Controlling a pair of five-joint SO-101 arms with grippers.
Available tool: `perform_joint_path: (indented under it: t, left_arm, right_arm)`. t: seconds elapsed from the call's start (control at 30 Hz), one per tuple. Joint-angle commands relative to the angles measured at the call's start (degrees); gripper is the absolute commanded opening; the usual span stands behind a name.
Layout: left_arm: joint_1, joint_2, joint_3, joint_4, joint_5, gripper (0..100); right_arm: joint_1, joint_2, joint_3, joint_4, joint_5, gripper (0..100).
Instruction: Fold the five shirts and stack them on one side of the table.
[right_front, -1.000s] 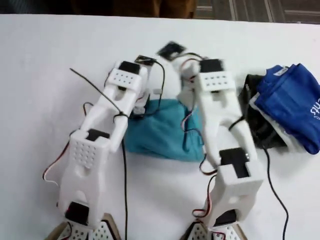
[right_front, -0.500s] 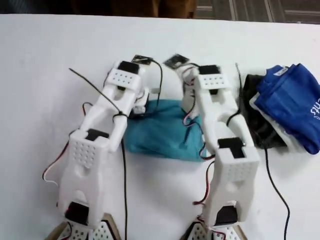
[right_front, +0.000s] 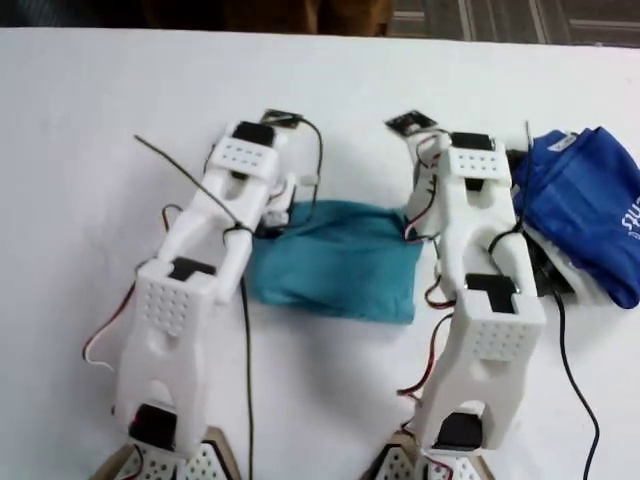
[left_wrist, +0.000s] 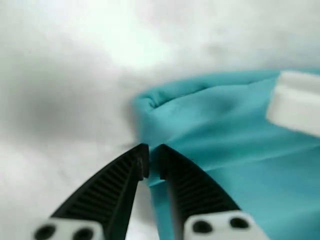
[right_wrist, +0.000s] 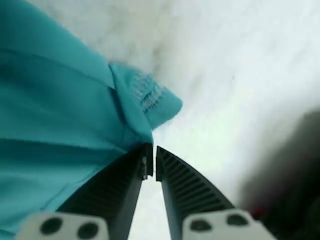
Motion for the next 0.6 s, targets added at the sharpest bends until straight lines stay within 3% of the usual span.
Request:
perform_joint_path:
  t: [0.0,0.23,0.57]
  left_arm:
    - [-1.9,-0.8,-0.2,0.0,0.4,6]
    - [-2.9,-1.4,-1.7,0.5,0.4,6]
    - [-3.8,-0.9,-15.3,9.4,0.3,6]
  right_arm:
    - [0.8,-7.3,-1.3,2.5,0.2,2.0]
    - [-1.2,-19.8,-1.0,5.8,-0.2,2.0]
    - [-6.5,-25.7,-0.8,10.5,-0.3,2.3]
